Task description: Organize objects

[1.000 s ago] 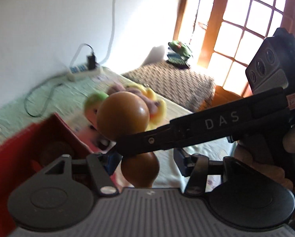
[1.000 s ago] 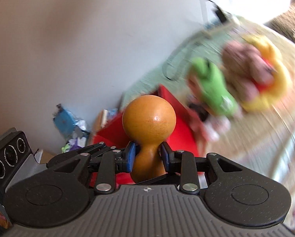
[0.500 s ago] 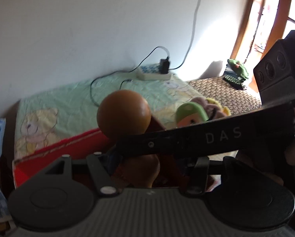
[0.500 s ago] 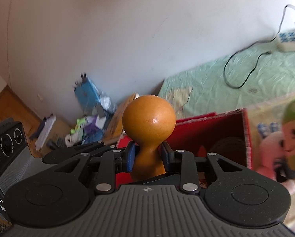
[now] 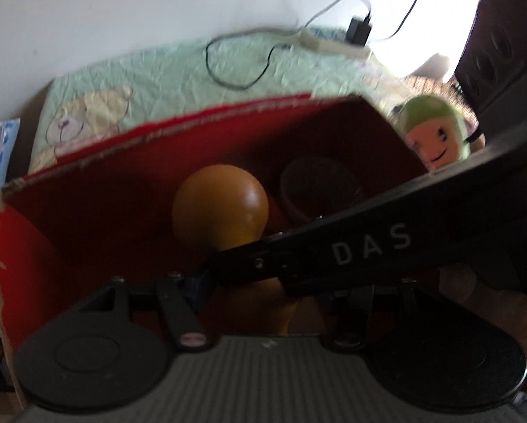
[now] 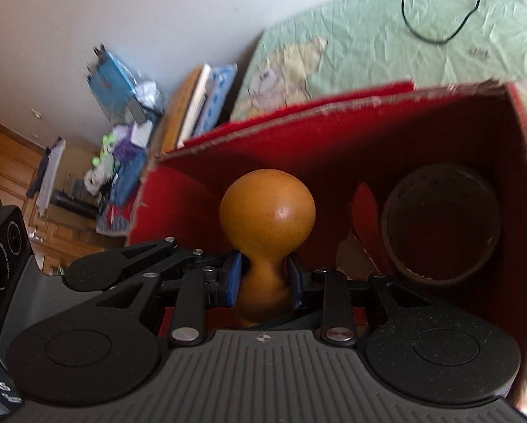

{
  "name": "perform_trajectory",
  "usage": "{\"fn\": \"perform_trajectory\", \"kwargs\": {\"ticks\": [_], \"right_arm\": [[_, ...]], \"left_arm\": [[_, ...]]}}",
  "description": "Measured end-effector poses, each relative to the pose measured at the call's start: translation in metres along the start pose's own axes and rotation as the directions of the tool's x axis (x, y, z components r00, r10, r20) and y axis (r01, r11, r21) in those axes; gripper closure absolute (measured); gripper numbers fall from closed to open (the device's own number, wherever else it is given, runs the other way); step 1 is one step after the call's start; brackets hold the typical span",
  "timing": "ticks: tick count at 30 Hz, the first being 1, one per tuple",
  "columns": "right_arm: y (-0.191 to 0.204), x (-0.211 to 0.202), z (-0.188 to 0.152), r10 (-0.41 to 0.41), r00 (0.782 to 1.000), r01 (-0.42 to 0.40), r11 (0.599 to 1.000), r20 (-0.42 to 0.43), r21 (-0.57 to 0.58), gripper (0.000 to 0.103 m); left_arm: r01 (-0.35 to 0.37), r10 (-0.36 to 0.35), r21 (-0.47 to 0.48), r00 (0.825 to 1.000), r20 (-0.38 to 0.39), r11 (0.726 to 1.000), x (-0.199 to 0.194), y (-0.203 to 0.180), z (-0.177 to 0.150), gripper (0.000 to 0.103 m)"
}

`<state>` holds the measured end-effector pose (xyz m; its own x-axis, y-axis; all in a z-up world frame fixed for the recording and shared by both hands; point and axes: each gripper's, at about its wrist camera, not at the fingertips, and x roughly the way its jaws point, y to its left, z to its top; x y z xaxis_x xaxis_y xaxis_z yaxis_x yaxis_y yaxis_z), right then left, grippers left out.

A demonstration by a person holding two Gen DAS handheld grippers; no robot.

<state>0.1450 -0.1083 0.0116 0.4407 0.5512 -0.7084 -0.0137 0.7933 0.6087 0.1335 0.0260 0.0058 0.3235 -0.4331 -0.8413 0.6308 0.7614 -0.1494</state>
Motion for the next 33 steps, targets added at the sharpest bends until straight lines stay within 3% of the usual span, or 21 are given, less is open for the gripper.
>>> {"fn": "perform_trajectory", "kwargs": {"ticks": [7,11,22,33], "right_arm": [[-0.009,0.012,0.001,0.012,0.997,-0.008,0.999,-0.082,0.053,0.072],[-0.005,0.017,-0.003,-0.056,0.993,0.06,0.998,-0.103,0.031,0.072],[-0.015,0.019,-0.002,-0.088,0.991,0.097,0.991,-0.103,0.088,0.072],[-0.019,0.016,-0.002,-0.085,0.993,0.094,0.99,-0.087,0.103,0.071]], "left_arm": [[-0.034,0.029,-0.049,0.994,-0.106,0.998,0.014,0.006,0.006,0.048],[-0.05,0.041,-0.055,0.988,-0.146,0.997,0.019,0.005,0.008,0.043],[-0.082,0.067,-0.088,0.984,-0.166,0.993,0.024,0.014,0.01,0.028],[-0.144,0.134,-0.054,0.978,-0.162,0.988,0.024,0.009,0.01,0.022]]}}
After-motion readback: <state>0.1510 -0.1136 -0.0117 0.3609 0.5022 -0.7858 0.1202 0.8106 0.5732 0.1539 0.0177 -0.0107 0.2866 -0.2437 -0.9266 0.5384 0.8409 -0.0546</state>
